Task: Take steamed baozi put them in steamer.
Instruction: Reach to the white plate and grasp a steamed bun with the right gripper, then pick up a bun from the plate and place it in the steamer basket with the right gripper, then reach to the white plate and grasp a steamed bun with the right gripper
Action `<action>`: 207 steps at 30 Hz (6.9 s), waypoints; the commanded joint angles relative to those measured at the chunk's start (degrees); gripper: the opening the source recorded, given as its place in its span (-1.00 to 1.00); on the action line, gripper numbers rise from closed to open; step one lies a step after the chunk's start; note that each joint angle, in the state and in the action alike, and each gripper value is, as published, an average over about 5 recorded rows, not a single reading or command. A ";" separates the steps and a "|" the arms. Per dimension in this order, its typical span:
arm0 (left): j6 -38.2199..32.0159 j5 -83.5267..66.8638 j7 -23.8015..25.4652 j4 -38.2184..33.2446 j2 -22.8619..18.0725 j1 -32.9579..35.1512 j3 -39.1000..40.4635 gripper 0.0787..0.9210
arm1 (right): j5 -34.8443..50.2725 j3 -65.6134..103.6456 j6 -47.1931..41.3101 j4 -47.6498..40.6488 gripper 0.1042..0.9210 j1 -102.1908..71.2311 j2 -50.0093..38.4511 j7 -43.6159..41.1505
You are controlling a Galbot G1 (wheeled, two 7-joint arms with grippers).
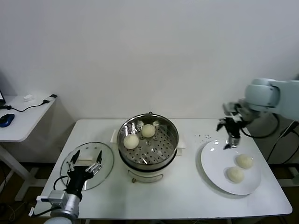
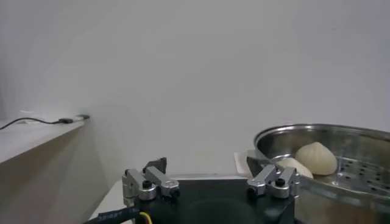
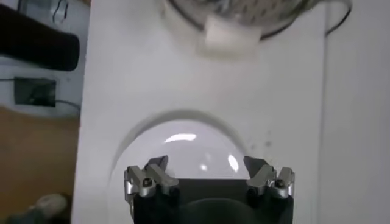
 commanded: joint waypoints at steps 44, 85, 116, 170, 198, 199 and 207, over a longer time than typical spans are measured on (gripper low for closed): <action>1.93 1.49 0.19 0.86 -1.46 -1.54 0.55 0.77 | -18.19 35.87 -2.48 -15.47 0.76 -49.14 -6.50 4.07; 2.78 1.82 0.29 -0.67 -0.76 -2.49 0.69 0.77 | -7.32 32.18 21.59 -11.41 0.53 -6.21 11.64 -10.63; 2.73 1.20 -0.16 0.05 0.19 -2.55 -0.83 0.77 | -30.07 30.54 38.03 -8.77 0.52 -24.50 40.44 -6.55; 2.24 0.63 -0.05 -2.05 0.35 -1.76 -0.65 0.77 | -2.52 11.33 19.89 -16.01 0.76 -3.37 0.86 -11.45; 2.58 2.67 -0.02 -0.79 -0.47 -2.32 0.25 0.77 | -21.80 40.84 14.56 -32.29 0.76 -46.81 -7.36 -6.61; 2.60 2.77 -0.01 -0.75 -0.56 -2.36 0.29 0.77 | -21.90 41.17 14.52 -32.75 0.76 -47.39 -6.68 -6.50; 2.53 3.08 -0.01 -0.54 -1.18 -2.09 0.09 0.77 | -23.30 44.34 14.35 -35.69 0.76 -52.24 -3.52 -5.74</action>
